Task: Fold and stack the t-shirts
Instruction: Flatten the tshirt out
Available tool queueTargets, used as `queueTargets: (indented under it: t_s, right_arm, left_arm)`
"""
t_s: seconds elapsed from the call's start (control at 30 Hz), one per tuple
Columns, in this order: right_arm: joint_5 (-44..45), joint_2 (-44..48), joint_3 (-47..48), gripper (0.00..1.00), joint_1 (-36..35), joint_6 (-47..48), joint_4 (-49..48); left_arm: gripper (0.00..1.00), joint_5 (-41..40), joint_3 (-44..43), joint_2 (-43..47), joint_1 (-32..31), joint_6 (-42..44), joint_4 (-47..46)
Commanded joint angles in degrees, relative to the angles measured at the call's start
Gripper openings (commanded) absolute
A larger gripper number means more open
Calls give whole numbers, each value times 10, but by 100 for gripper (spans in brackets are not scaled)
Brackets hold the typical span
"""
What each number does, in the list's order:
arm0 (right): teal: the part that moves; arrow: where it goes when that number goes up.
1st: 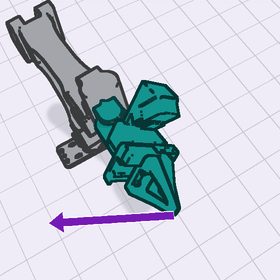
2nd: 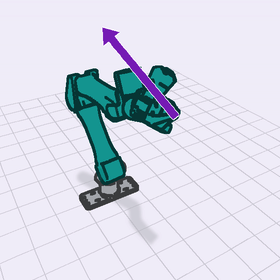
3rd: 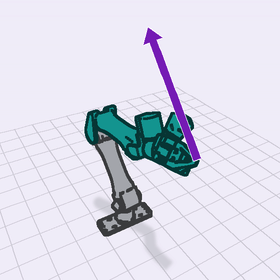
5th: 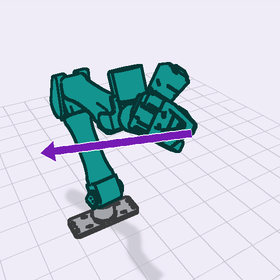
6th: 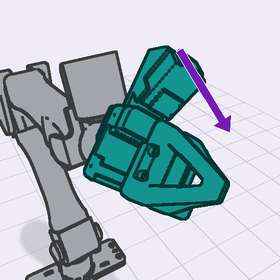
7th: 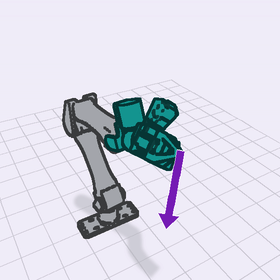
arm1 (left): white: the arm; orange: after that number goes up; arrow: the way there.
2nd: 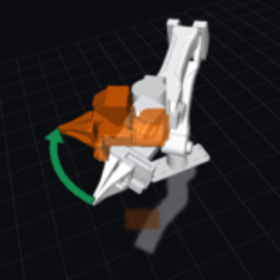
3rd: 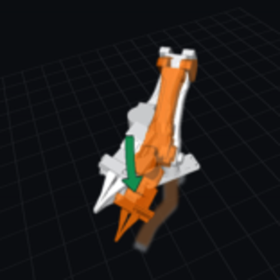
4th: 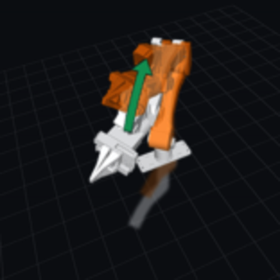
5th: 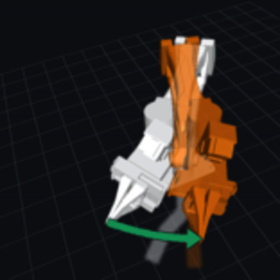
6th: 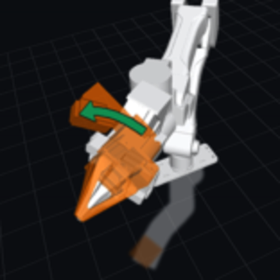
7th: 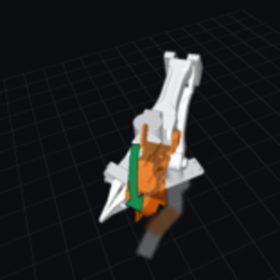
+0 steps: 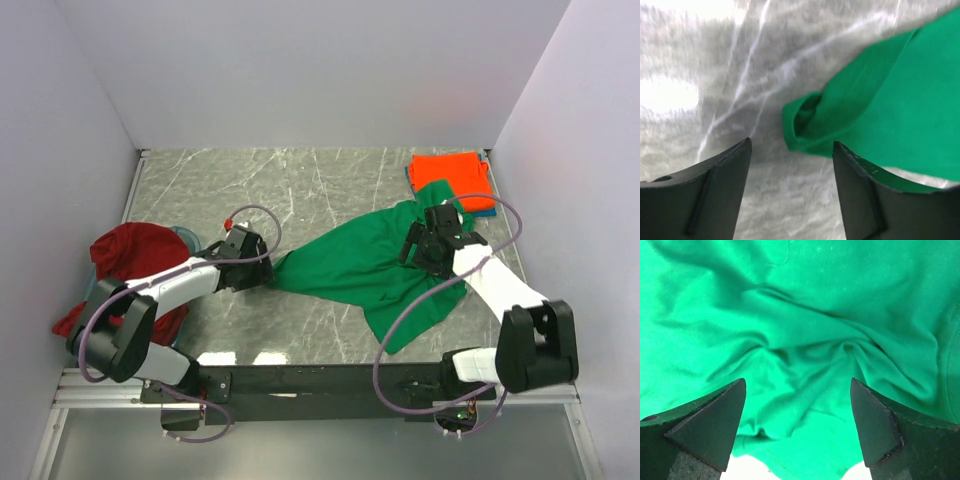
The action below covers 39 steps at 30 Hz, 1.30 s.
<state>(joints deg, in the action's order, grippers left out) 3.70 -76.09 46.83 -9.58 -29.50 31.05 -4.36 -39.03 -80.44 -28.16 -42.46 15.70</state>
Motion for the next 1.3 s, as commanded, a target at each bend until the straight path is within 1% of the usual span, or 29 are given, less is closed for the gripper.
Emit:
queueTargets:
  t_s: [0.0,0.07,0.17,0.33,0.37,0.43,0.47,0.53,0.57,0.63,0.67,0.73,0.77,0.83,0.87,0.9,1.0,1.03,1.13,1.17,1.27]
  right_arm:
    - [0,50,-18,91,1,8,21]
    - [-6,70,-29,91,-1,10,24]
    - [-6,94,-41,91,-3,15,38]
    - [-3,139,-60,90,-25,14,58]
    - [-1,146,-65,91,-30,10,60]
    - [6,156,-67,90,-39,8,68]
    - [10,160,-69,90,-51,6,71]
    - [16,166,-70,90,-64,5,81]
    - [21,168,-69,90,-85,-1,86]
    - [35,176,-68,90,-111,-8,102]
    - [40,178,-70,90,-138,-21,108]
    - [39,190,-73,90,-159,-35,125]
    - [32,195,-80,90,-168,-52,129]
    - [18,213,-89,89,-200,-66,142]
    - [8,220,-103,89,-217,-86,146]
    - [0,226,-110,88,-252,-95,150]
    - [-7,231,-127,87,-312,-139,175]
    - [-3,227,-130,87,-353,-151,180]
    - [-10,210,-146,85,-406,-186,170]
    - [-8,202,-149,84,-435,-196,165]
    - [9,163,-147,83,-478,-209,159]
  left_arm:
    - [68,-37,-35,-15,1,12,-19]
    - [64,-35,-36,-24,1,13,-27]
    - [61,-37,-42,-32,6,11,-30]
    - [50,-22,-40,-32,32,5,-37]
    - [46,-18,-38,-30,35,4,-44]
    - [44,-3,-30,-23,40,7,-54]
    - [39,-2,-31,-21,41,6,-57]
    - [36,-5,-31,-23,42,4,-57]
    - [31,-5,-30,-23,43,4,-59]
    - [28,1,-30,-28,43,6,-67]
    - [25,13,-31,-31,43,7,-72]
    - [23,22,-29,-38,43,6,-83]
    - [14,25,-29,-40,43,6,-83]
    - [3,12,-29,-41,43,1,-78]
    - [1,9,-29,-41,43,1,-76]
    - [1,9,-26,-37,43,1,-76]
    - [1,12,-16,-17,43,-6,-75]
    - [1,11,-12,-10,43,-9,-73]
    - [1,10,4,13,43,-20,-69]
    - [1,14,12,19,43,-23,-69]
    - [1,9,25,36,43,-33,-60]
